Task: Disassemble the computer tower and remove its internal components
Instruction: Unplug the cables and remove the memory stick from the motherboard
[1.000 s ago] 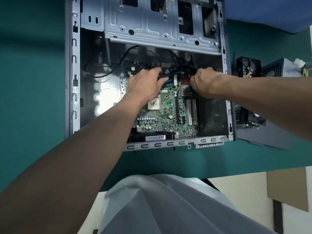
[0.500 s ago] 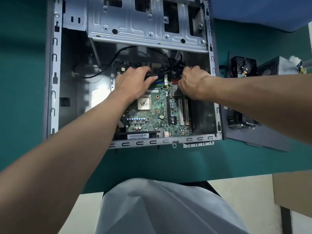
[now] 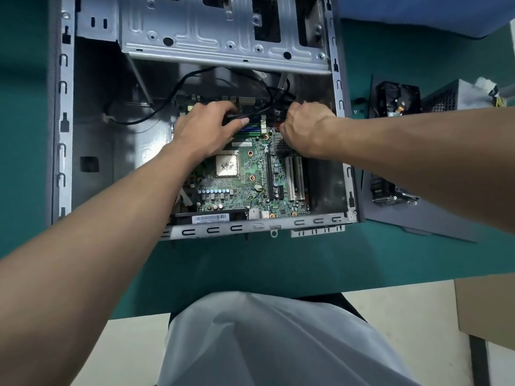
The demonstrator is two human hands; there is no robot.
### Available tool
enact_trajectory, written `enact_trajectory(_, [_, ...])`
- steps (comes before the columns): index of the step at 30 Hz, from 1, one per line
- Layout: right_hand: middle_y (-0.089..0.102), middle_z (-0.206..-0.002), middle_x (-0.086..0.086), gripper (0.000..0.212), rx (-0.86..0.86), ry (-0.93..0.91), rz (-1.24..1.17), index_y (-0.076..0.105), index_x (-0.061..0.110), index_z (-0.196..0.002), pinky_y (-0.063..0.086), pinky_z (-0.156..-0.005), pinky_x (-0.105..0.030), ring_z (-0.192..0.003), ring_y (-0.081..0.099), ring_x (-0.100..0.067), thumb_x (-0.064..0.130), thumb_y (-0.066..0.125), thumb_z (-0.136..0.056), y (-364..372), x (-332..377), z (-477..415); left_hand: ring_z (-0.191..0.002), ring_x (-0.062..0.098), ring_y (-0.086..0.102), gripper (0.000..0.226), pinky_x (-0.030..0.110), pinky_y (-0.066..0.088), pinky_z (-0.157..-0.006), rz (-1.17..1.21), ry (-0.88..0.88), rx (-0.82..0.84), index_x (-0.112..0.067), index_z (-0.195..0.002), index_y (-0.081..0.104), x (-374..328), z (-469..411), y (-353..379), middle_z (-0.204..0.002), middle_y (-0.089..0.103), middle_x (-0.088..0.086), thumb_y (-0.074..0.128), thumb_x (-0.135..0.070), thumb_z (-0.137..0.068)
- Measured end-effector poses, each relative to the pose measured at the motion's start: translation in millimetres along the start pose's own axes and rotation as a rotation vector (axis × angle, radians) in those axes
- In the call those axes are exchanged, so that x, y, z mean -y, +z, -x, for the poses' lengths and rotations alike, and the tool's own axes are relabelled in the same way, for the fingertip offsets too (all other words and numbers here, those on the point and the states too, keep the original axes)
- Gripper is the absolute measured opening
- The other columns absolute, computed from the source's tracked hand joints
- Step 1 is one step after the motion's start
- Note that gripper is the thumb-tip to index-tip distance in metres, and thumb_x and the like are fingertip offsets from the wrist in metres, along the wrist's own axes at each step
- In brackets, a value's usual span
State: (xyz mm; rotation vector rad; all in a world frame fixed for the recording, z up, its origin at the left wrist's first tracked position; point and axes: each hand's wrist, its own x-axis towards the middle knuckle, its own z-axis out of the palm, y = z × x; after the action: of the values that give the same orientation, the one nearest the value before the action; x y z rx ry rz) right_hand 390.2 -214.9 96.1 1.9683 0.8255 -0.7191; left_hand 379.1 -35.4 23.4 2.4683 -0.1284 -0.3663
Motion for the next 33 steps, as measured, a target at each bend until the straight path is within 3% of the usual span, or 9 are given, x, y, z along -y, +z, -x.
enact_trajectory(3, [0.052, -0.113, -0.026, 0.028, 0.024, -0.015, 0.040, 0.045, -0.004, -0.124, 0.049, -0.076, -0.038, -0.093, 0.050, -0.031, 0.004, 0.035, -0.099, 2.4, 1.6, 4.5, -0.106, 0.030, 0.059, 0.044, 0.047, 0.044, -0.090, 0.011, 0.001, -0.002, -0.028, -0.119, 0.061, 0.2, 0.5, -0.6, -0.110, 0.069, 0.004, 0.047, -0.060, -0.092])
enact_trajectory(11, [0.050, -0.110, -0.020, 0.034, -0.021, 0.052, -0.023, 0.048, -0.001, -0.127, 0.041, -0.061, -0.034, -0.067, 0.040, -0.026, 0.007, 0.029, -0.100, -1.7, 1.2, 0.2, -0.111, 0.031, 0.055, 0.044, 0.040, 0.038, -0.082, 0.046, 0.003, -0.015, -0.029, -0.119, 0.062, 4.1, -0.6, 2.6, -0.112, 0.068, 0.004, 0.047, -0.061, -0.091])
enact_trajectory(15, [0.053, -0.108, -0.024, 0.029, -0.003, -0.008, 0.050, 0.045, -0.003, -0.124, 0.040, -0.067, -0.036, -0.077, 0.039, -0.028, 0.007, 0.030, -0.100, -1.9, 0.9, 8.2, -0.110, 0.032, 0.056, 0.044, 0.037, 0.032, -0.074, 0.005, 0.030, -0.046, -0.028, -0.119, 0.062, 3.7, -1.1, 4.3, -0.112, 0.068, 0.005, 0.048, -0.060, -0.092])
enact_trajectory(19, [0.053, -0.112, -0.022, 0.032, 0.005, 0.045, 0.082, 0.048, -0.001, -0.125, 0.037, -0.062, -0.034, -0.090, 0.051, -0.030, 0.008, 0.030, -0.101, -3.9, 2.5, 6.2, -0.095, 0.033, 0.062, 0.043, 0.035, 0.035, -0.067, -0.106, 0.087, -0.081, -0.020, -0.119, 0.059, -2.2, 1.3, 6.0, -0.103, 0.069, 0.011, 0.049, -0.054, -0.094])
enact_trajectory(24, [0.053, -0.091, -0.006, 0.031, -0.079, 0.183, -0.163, 0.060, 0.013, -0.113, 0.034, -0.057, -0.033, -0.071, 0.048, -0.021, 0.016, 0.031, -0.102, -5.7, -0.7, -3.2, -0.066, 0.024, 0.046, 0.039, 0.033, 0.031, -0.059, -0.245, 0.273, -0.099, -0.017, -0.133, 0.042, -15.5, 9.4, 7.6, -0.080, 0.054, 0.008, 0.055, -0.024, -0.097])
enact_trajectory(26, [0.058, -0.100, -0.009, 0.031, -0.053, 0.166, -0.175, 0.058, 0.010, -0.116, 0.037, -0.059, -0.034, -0.080, 0.054, -0.023, 0.015, 0.030, -0.102, -3.7, -0.4, -4.4, -0.082, 0.027, 0.053, 0.037, 0.037, 0.038, -0.066, -0.334, 0.337, -0.068, -0.023, -0.132, 0.042, -16.6, 8.4, 7.5, -0.107, 0.061, 0.013, 0.053, -0.015, -0.097])
enact_trajectory(28, [0.060, -0.111, -0.013, 0.031, -0.028, 0.122, -0.175, 0.057, 0.006, -0.119, 0.040, -0.063, -0.035, -0.095, 0.059, -0.027, 0.013, 0.031, -0.101, -0.8, 1.1, -5.0, -0.112, 0.032, 0.050, 0.035, 0.044, 0.042, -0.090, -0.412, 0.373, -0.022, -0.025, -0.129, 0.052, -18.8, 7.4, 9.4, -0.137, 0.049, 0.012, 0.055, -0.018, -0.094])
enact_trajectory(30, [0.060, -0.115, -0.014, 0.030, -0.015, 0.108, -0.181, 0.058, 0.004, -0.117, 0.041, -0.066, -0.036, -0.101, 0.060, -0.031, 0.011, 0.033, -0.100, -1.1, 0.0, -4.3, -0.128, 0.033, 0.038, 0.034, 0.047, 0.034, -0.104, -0.447, 0.367, 0.049, -0.028, -0.126, 0.061, -21.8, 7.2, 12.1, -0.147, 0.039, 0.009, 0.059, -0.023, -0.092])
enact_trajectory(33, [0.062, -0.113, -0.010, 0.029, -0.052, 0.136, -0.202, 0.060, 0.008, -0.116, 0.041, -0.067, -0.036, -0.101, 0.061, -0.030, 0.012, 0.036, -0.100, -1.7, -1.2, -7.0, -0.132, 0.034, 0.031, 0.035, 0.049, 0.029, -0.107, -0.481, 0.354, 0.129, -0.035, -0.127, 0.060, -25.4, 3.8, 17.1, -0.151, 0.032, 0.006, 0.058, -0.040, -0.092])
